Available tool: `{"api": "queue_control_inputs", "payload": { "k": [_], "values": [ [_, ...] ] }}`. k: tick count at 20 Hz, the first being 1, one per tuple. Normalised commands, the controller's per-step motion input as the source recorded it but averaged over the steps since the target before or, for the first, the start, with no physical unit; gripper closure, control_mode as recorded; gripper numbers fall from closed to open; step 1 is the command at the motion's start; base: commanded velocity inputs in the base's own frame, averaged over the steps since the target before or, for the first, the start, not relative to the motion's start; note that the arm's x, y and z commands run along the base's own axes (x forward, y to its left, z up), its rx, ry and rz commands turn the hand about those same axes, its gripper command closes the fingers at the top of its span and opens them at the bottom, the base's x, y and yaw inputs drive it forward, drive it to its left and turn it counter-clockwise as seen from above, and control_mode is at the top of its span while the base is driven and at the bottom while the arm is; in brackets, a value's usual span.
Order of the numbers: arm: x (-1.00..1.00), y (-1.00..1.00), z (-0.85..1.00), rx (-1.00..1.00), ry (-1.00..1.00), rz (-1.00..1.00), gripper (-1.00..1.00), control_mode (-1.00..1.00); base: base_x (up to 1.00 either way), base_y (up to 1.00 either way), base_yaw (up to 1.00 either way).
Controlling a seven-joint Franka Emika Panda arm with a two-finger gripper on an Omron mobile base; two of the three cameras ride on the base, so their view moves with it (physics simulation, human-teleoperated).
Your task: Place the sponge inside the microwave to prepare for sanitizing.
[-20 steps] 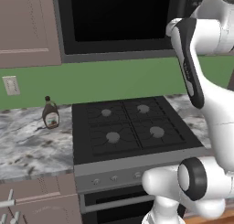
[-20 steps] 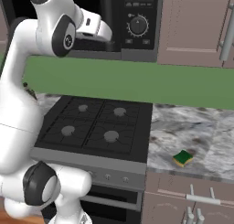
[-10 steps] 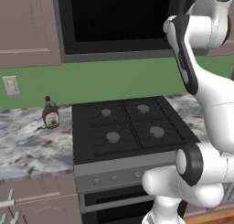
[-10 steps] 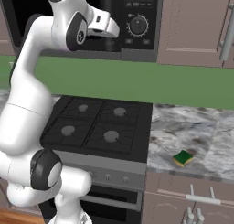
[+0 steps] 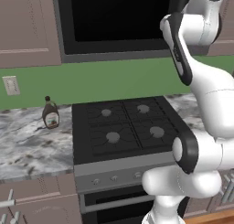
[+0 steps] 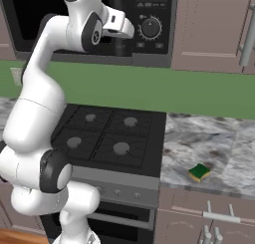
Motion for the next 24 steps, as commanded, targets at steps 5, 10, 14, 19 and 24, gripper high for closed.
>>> {"api": "queue_control_inputs", "payload": {
  "k": [5, 10, 14, 19, 24],
  "values": [
    [0.26, -0.13, 0.00, 0.00, 0.02, 0.00, -1.00, -1.00, 0.00, 0.00, 0.00],
    [0.20, -0.01, 0.00, 0.00, 0.00, 0.00, -1.00, -1.00, 0.00, 0.00, 0.00],
    [0.28, -0.03, -0.03, 0.00, 0.00, 0.00, -1.00, -1.00, 0.00, 0.00, 0.00],
    [0.34, -0.14, -0.05, 0.00, 0.00, 0.00, -1.00, -1.00, 0.00, 0.00, 0.00],
    [0.21, -0.02, -0.04, 0.00, 0.00, 0.00, -1.00, -1.00, 0.00, 0.00, 0.00]
  ]
}}
